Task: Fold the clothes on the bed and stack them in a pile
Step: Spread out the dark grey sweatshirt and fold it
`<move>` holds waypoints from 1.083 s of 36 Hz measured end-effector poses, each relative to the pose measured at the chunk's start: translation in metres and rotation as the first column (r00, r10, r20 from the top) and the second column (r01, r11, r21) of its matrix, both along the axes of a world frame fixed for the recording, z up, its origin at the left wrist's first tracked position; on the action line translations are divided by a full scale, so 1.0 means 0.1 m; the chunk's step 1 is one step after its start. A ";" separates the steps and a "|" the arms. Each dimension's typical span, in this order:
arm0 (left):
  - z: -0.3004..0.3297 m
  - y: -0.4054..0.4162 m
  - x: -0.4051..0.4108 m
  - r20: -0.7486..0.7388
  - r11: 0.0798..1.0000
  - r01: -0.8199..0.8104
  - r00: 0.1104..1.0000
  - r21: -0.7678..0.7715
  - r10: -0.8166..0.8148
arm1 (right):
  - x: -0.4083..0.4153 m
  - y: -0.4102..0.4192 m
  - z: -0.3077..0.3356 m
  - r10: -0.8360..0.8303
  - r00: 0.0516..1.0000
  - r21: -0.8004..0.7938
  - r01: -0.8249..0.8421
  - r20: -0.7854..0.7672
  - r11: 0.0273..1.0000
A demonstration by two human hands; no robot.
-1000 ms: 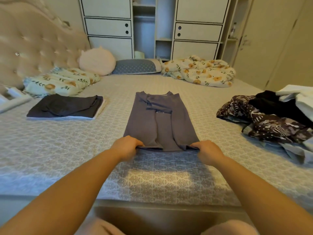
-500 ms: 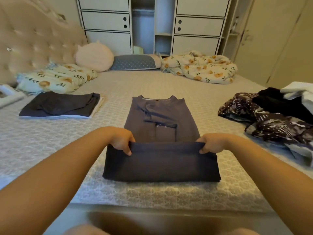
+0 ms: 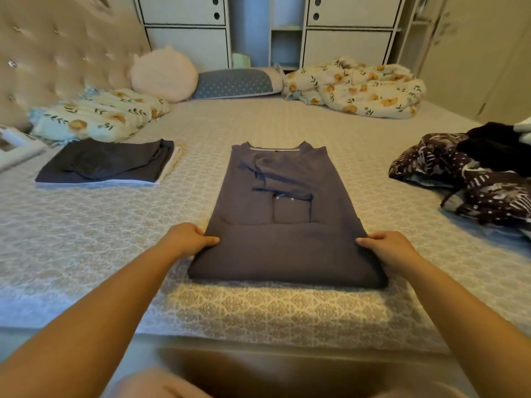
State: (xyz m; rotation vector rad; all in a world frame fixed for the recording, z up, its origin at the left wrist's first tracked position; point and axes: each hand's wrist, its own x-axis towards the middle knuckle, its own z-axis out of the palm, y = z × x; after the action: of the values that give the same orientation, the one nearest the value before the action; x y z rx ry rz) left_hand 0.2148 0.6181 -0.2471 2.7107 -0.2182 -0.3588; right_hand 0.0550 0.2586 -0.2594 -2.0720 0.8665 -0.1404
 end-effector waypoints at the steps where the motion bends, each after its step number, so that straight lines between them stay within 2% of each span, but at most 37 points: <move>1: -0.01 0.00 -0.01 -0.002 1.000 -0.001 1.000 -0.028 0.001 | 0.01 0.00 0.01 0.023 0.999 -0.046 -0.025 -0.036 0.999; 4: -0.05 -0.02 -0.04 0.133 0.999 -0.023 0.991 -0.046 0.029 | 0.02 0.02 0.00 0.042 0.996 -0.186 -0.056 -0.075 0.981; 9: -0.08 -0.12 -0.11 0.324 0.998 -0.042 0.946 0.056 0.021 | 0.05 0.08 -0.02 0.001 0.997 -0.240 -0.020 -0.081 0.971; 11: -0.10 -0.13 -0.14 0.430 0.996 -0.073 0.902 0.058 0.041 | 0.04 0.10 -0.03 -0.007 0.997 -0.276 -0.013 -0.073 0.961; 13: -0.11 -0.13 -0.14 0.519 0.996 -0.086 0.851 -0.011 0.079 | 0.03 0.13 -0.04 -0.017 0.999 -0.303 0.004 -0.039 0.953; 15: -0.09 -0.16 -0.11 0.546 0.989 -0.079 0.827 -0.125 0.134 | 0.05 0.13 -0.03 -0.046 0.999 -0.309 0.051 0.024 0.950; 19: -0.02 -0.24 0.02 0.485 0.963 -0.087 0.850 -0.255 0.205 | 0.13 0.08 0.08 -0.093 0.988 -0.175 0.114 0.121 0.978; 22: -0.07 -0.25 0.02 0.271 0.979 -0.134 0.947 -0.152 0.172 | 0.12 0.08 0.07 -0.111 0.989 -0.082 0.119 0.101 0.989; 23: -0.10 -0.26 -0.01 0.230 0.990 -0.121 0.964 -0.075 0.136 | 0.11 0.10 0.06 -0.123 0.988 -0.096 0.131 0.089 0.987; 25: -0.14 -0.28 -0.08 0.282 0.997 -0.060 0.959 0.053 0.043 | 0.09 0.16 0.04 -0.094 0.995 -0.294 0.104 0.046 0.950; 28: -0.11 -0.42 -0.24 0.458 0.982 0.130 0.871 0.139 -0.181 | 0.09 0.37 0.05 0.081 0.996 -0.650 -0.035 0.040 0.759; 30: -0.14 -0.55 -0.39 0.429 0.931 0.332 0.827 0.148 -0.363 | 0.09 0.54 0.03 0.226 0.974 -0.733 -0.158 -0.006 0.661; 32: -0.22 -0.64 -0.54 0.303 0.858 0.482 0.802 0.179 -0.514 | 0.08 0.66 -0.08 0.335 0.932 -0.713 -0.328 -0.137 0.620; 34: -0.32 -0.62 -0.59 0.215 0.820 0.525 0.794 0.229 -0.568 | 0.04 0.66 -0.22 0.364 0.885 -0.619 -0.465 -0.291 0.633; 36: -0.41 -0.50 -0.55 0.190 0.838 0.491 0.823 0.238 -0.536 | -0.01 0.54 -0.29 0.351 0.867 -0.558 -0.496 -0.353 0.665; 39: -0.47 -0.27 -0.46 0.182 0.864 0.447 0.852 0.232 -0.490 | -0.11 0.36 -0.32 0.355 0.869 -0.534 -0.493 -0.345 0.687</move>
State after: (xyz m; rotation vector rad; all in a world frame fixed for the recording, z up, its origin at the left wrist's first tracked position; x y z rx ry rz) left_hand 0.1685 0.5912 -0.2939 2.8499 -0.9784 -0.1936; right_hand 0.0444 0.2947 -0.2912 -2.9004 0.4490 0.0793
